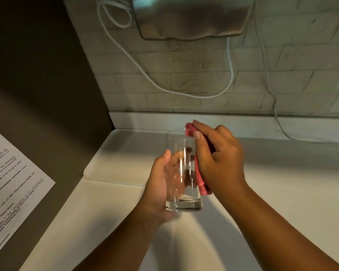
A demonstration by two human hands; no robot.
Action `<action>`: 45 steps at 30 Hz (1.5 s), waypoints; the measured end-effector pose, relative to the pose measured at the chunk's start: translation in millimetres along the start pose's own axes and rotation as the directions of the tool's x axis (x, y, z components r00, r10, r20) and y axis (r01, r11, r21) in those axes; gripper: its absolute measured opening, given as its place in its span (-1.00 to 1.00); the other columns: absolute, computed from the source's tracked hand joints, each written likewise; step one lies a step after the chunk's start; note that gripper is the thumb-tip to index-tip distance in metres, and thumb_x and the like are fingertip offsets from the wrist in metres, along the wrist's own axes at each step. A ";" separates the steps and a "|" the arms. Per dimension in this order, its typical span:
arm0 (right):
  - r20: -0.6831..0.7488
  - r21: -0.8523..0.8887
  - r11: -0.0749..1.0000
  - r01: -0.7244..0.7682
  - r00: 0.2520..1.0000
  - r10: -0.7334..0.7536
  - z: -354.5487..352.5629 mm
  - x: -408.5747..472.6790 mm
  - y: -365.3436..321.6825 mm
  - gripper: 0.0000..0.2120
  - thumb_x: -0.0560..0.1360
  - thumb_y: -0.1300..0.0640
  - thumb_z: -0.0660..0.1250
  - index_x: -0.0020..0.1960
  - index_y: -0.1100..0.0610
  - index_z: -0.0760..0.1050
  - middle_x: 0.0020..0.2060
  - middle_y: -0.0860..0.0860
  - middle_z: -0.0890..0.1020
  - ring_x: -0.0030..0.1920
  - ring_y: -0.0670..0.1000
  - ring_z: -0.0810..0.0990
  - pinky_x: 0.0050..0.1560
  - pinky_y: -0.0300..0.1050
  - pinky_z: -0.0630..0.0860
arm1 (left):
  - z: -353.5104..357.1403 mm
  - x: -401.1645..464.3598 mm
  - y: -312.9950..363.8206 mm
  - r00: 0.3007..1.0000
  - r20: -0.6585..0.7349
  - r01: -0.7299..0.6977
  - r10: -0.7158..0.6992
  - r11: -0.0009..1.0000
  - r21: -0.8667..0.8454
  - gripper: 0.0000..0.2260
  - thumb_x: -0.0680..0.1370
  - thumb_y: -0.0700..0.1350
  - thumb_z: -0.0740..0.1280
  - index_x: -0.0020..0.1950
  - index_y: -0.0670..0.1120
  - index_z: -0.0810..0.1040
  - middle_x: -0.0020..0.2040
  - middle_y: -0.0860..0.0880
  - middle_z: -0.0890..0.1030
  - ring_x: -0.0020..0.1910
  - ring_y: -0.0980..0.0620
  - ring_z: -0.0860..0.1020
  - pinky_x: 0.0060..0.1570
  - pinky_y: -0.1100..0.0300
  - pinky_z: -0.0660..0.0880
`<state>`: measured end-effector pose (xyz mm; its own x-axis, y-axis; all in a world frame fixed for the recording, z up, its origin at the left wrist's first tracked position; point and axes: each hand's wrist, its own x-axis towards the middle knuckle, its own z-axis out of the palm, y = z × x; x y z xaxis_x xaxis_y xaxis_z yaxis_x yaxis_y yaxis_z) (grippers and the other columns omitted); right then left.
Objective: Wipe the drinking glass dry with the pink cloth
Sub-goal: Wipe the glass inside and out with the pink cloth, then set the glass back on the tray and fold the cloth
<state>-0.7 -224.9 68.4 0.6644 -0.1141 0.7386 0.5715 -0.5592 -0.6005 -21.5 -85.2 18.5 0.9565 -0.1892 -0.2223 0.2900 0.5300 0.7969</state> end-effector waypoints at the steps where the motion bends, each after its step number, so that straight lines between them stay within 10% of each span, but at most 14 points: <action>1: 0.027 0.003 1.000 0.025 0.999 -0.025 -1.3 -7.4 -5.3 -0.71 0.60 0.22 0.36 0.30 0.14 0.59 -0.07 0.00 0.63 -0.13 -0.15 0.56 -0.09 -0.34 0.52 | 0.3 1.8 4.0 0.999 -0.038 -0.027 0.027 0.999 0.022 -0.44 0.50 0.26 0.36 0.32 -0.12 0.67 0.15 -0.22 0.70 0.19 -0.21 0.62 0.30 -0.21 0.48; 5: 0.142 -0.020 0.984 0.177 0.975 -0.173 -1.7 -31.1 -35.2 -0.73 0.55 0.23 0.39 0.24 0.19 0.63 -0.02 0.08 0.68 -0.10 0.02 0.64 -0.08 -0.09 0.61 | -4.8 5.9 5.8 0.996 -0.084 0.010 -0.007 0.999 0.034 -0.65 0.52 0.28 0.34 -0.08 0.06 0.77 -0.14 0.01 0.73 0.00 0.03 0.68 0.12 0.08 0.50; 8: 0.173 0.041 0.975 0.217 0.960 -0.220 8.8 -32.0 -54.1 -0.78 0.56 0.25 0.40 0.19 0.24 0.65 -0.12 0.12 0.67 -0.11 0.08 0.63 -0.07 0.03 0.60 | -5.3 9.7 -6.2 0.988 -0.016 0.148 -0.155 0.968 -0.200 -0.36 0.79 -0.03 -0.06 -0.17 0.40 0.71 -0.23 0.37 0.68 -0.20 0.39 0.64 -0.08 0.44 0.51; 13: 0.165 -0.078 0.947 0.311 0.941 -0.296 12.1 8.4 -44.4 -0.74 0.58 0.18 0.36 0.25 0.18 0.63 -0.20 0.12 0.61 -0.24 0.13 0.58 -0.26 0.05 0.55 | 4.5 -0.1 -20.9 0.999 0.015 0.040 -0.039 0.996 -0.085 -0.69 0.47 0.13 0.35 -0.22 -0.04 0.79 -0.27 -0.03 0.76 -0.31 0.08 0.72 -0.23 0.12 0.65; 17: 0.010 -0.098 0.987 0.129 0.992 -0.128 11.9 29.7 -15.8 -0.75 0.61 0.13 0.35 0.26 0.11 0.63 -0.13 0.00 0.63 -0.20 -0.09 0.54 -0.16 -0.33 0.45 | 11.1 -8.2 -10.9 0.999 0.018 0.047 -0.047 0.999 -0.011 -0.55 0.49 0.24 0.32 0.05 -0.09 0.76 -0.12 -0.15 0.73 -0.19 -0.09 0.69 -0.07 0.03 0.59; 27: 0.041 0.015 0.969 -0.246 0.969 0.245 -9.1 -14.5 54.3 -0.77 0.61 0.06 0.33 0.23 -0.03 0.62 -0.13 -0.20 0.59 -0.07 -0.30 0.56 -0.09 -0.48 0.44 | 2.9 -15.0 15.5 0.996 0.091 0.025 -0.021 0.999 -0.046 -0.34 0.49 0.26 0.28 0.40 -0.18 0.60 0.20 -0.24 0.65 -0.23 -0.17 0.67 -0.19 0.02 0.55; 36: 0.069 -0.006 0.936 -0.352 0.934 0.352 -63.6 -48.2 78.1 -0.76 0.58 0.05 0.34 0.13 -0.29 0.53 -0.18 -0.16 0.61 -0.12 -0.19 0.58 -0.22 -0.47 0.44 | -15.4 4.7 24.9 0.950 -0.187 -0.147 0.251 0.885 0.441 -0.51 0.43 0.15 0.48 0.32 0.04 0.60 -0.09 0.00 0.73 -0.04 -0.06 0.68 0.05 0.03 0.56; 40: 0.071 0.003 0.939 -0.344 0.937 0.343 -76.9 -55.0 77.1 -0.81 0.56 0.03 0.32 0.14 -0.19 0.56 -0.16 -0.09 0.63 -0.10 -0.22 0.58 -0.17 -0.50 0.43 | -26.0 19.1 18.7 0.895 -0.223 -0.187 0.386 0.779 0.599 -0.21 0.24 0.27 0.53 0.44 0.08 0.50 0.11 0.04 0.67 0.06 0.11 0.68 0.01 0.21 0.57; 45: 0.077 -0.010 0.942 -0.334 0.939 0.334 -88.1 -58.6 75.1 -0.79 0.51 -0.06 0.29 0.12 -0.17 0.58 -0.25 -0.05 0.61 -0.16 -0.14 0.58 -0.24 -0.44 0.42 | -41.0 34.2 10.9 0.871 -0.174 -0.235 0.460 0.701 0.674 -0.41 0.45 -0.01 0.62 0.39 0.23 0.45 0.19 0.04 0.60 0.19 0.12 0.59 0.11 0.20 0.55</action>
<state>-39.1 -332.6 7.0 0.8521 -0.2309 0.4696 0.3117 -0.4968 -0.8099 15.7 -52.0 -3.4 0.9718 0.2234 0.0752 -0.0440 -0.1412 0.9890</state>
